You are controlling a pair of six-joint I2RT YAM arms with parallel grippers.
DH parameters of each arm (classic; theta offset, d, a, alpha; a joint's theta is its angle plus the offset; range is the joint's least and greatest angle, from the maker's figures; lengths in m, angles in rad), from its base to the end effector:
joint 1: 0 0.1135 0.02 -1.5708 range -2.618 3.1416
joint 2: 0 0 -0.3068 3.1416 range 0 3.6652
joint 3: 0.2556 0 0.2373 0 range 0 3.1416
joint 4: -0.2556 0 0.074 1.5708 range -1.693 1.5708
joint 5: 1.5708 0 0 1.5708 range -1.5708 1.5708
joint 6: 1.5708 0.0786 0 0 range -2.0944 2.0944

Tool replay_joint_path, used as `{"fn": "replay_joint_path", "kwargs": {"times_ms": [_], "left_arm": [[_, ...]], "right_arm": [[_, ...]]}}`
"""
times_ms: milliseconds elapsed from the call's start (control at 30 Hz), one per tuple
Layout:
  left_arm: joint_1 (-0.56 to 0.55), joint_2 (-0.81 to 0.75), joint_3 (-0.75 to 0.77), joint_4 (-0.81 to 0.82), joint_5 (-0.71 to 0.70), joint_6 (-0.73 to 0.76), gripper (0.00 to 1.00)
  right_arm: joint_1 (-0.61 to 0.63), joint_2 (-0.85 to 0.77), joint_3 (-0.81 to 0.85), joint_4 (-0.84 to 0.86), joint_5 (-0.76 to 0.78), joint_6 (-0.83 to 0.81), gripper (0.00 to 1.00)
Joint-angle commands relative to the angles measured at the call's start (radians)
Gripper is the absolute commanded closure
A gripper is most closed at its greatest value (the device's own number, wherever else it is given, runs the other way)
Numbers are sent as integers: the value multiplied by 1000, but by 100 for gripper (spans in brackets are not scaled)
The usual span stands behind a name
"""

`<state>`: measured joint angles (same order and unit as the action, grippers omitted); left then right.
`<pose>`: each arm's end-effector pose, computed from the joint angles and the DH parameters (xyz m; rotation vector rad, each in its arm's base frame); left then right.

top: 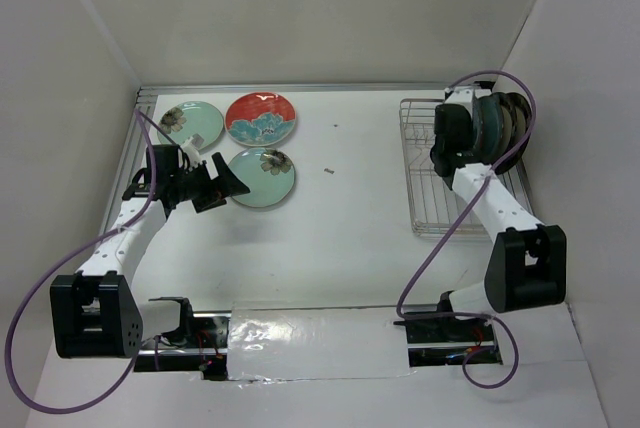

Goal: Load the plates into the dish rack

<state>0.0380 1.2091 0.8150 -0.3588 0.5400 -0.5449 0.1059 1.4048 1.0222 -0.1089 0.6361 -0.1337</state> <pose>0.2510 -0.0309 0.2710 -0.4029 2.3181 -0.8798 0.3288 -0.0120 0.3213 0.1513 2.0168 -0.6697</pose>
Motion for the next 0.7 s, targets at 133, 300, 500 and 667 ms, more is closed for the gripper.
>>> {"fn": "replay_joint_path", "kwargs": {"times_ms": [133,300,500,667], "left_arm": [[5,12,0,26,15,22,1],[5,12,0,26,15,22,1],[5,12,0,26,6,22,1],[5,3,0,26,-3,22,1]], "right_arm": [[-11,26,85,117,-4,88,88],[-11,26,104,107,-4,88,46],[3,8,185,65,-13,49,36],[74,-17,329,-18,-156,20,32]]}}
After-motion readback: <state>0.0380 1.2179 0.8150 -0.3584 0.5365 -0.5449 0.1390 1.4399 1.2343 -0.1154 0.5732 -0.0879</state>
